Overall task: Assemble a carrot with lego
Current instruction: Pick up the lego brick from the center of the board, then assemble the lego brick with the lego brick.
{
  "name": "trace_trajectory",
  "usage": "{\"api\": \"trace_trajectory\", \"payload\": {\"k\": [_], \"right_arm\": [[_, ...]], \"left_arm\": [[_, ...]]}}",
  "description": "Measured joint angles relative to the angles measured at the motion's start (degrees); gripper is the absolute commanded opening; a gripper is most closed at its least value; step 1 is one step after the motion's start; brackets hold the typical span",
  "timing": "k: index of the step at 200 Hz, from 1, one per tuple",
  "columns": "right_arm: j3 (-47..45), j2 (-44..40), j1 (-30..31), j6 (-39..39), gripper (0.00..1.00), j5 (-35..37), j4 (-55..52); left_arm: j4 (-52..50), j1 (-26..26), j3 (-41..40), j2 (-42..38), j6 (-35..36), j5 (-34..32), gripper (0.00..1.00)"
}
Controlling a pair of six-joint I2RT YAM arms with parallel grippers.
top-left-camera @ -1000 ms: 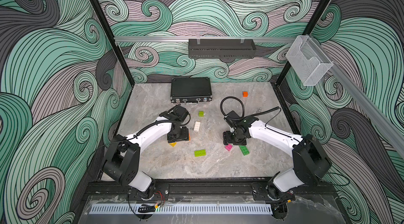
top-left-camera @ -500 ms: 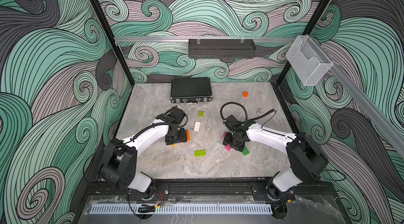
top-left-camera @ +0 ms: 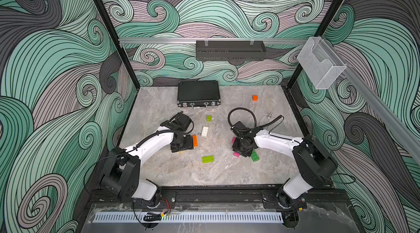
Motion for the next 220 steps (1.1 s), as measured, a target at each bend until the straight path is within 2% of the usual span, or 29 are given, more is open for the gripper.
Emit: {"api": "trace_trajectory", "payload": {"k": [16,32,54,79,147,180,220], "right_arm": [[0.0,0.0,0.26,0.0,0.34,0.04,0.04],[0.15,0.02,0.59,-0.63,0.17,0.22,-0.15],[0.83,0.28,1.14,-1.53,0.1,0.28,-0.59],[4.5,1.75,3.17,-5.55,0.1,0.76,-3.04],[18.16,7.98,14.56,-19.76,0.08,1.4,-5.31],[19.82,10.73,17.35,-22.67,0.08,1.44,-6.58],[20.63,12.33,17.81,-24.3,0.08,1.42,-7.63]], "left_arm": [[0.04,0.11,-0.02,-0.61,0.0,-0.02,0.71],[0.04,0.15,-0.02,-0.74,0.0,-0.02,0.71],[0.09,0.44,-0.61,-1.09,0.02,0.0,0.71],[0.61,1.05,-1.97,-1.73,0.0,0.28,0.71],[3.48,3.91,-8.02,-5.46,-0.87,4.87,0.71],[4.22,4.85,-8.92,-6.62,-1.27,6.03,0.71],[4.39,5.35,-9.16,-6.73,-1.31,6.45,0.71]]}}
